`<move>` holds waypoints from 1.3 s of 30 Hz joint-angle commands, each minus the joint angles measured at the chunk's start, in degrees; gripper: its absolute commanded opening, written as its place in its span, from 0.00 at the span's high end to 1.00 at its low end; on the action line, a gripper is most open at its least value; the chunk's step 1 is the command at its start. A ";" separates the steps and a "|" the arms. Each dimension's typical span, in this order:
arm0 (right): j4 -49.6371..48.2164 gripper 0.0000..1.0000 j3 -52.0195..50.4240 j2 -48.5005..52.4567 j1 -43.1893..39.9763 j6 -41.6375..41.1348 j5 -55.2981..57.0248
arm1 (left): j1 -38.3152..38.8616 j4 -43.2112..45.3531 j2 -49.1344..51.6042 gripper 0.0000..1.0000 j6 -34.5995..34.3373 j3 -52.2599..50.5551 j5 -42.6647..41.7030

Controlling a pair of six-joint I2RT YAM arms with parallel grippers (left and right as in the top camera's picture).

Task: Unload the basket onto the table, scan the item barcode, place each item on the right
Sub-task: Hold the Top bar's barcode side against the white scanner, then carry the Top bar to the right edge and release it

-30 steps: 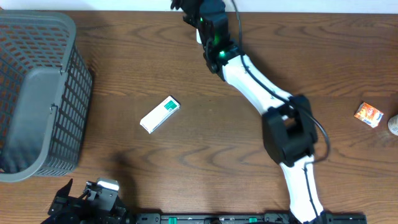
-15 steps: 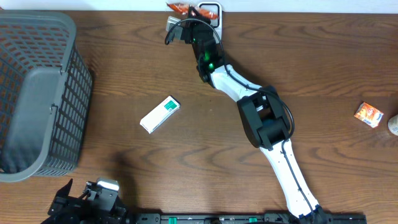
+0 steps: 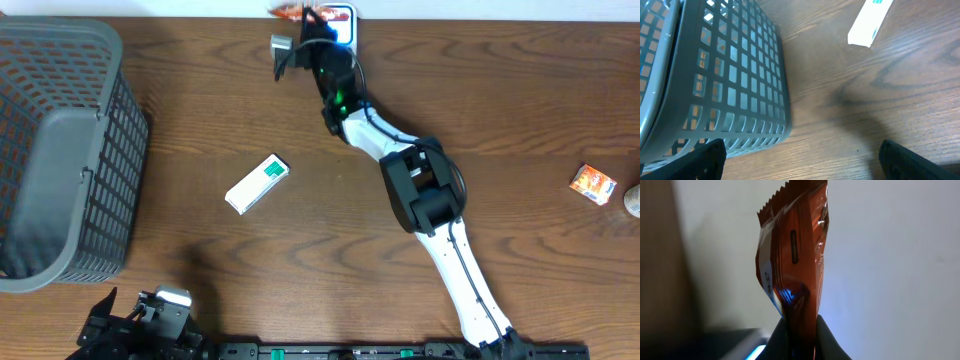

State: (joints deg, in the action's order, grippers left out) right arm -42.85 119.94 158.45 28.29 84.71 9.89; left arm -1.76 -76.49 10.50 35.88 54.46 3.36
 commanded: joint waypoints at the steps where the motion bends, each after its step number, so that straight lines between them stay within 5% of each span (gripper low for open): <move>1: -0.90 0.99 0.83 1.33 -0.61 -0.28 -1.22 | 0.24 -0.02 -0.07 0.02 0.09 0.17 0.28; 15: 1.20 0.99 0.81 1.70 -0.22 1.20 0.26 | 0.24 -0.02 -0.07 0.02 0.09 0.17 0.28; 25: 18.10 0.99 0.74 -9.73 0.85 1.40 8.02 | 0.24 -0.02 -0.07 0.02 0.09 0.17 0.28; 29: 37.92 0.99 0.70 -19.15 1.70 -6.23 16.46 | 0.24 -0.02 -0.07 0.02 0.09 0.17 0.28; 39: 74.99 0.99 0.70 -35.19 -3.06 -44.39 28.15 | 0.24 -0.02 -0.07 0.02 0.09 0.17 0.28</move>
State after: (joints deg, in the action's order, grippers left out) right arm 26.26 120.70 124.70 28.27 56.84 33.41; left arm -1.76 -76.49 10.50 35.88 54.46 3.36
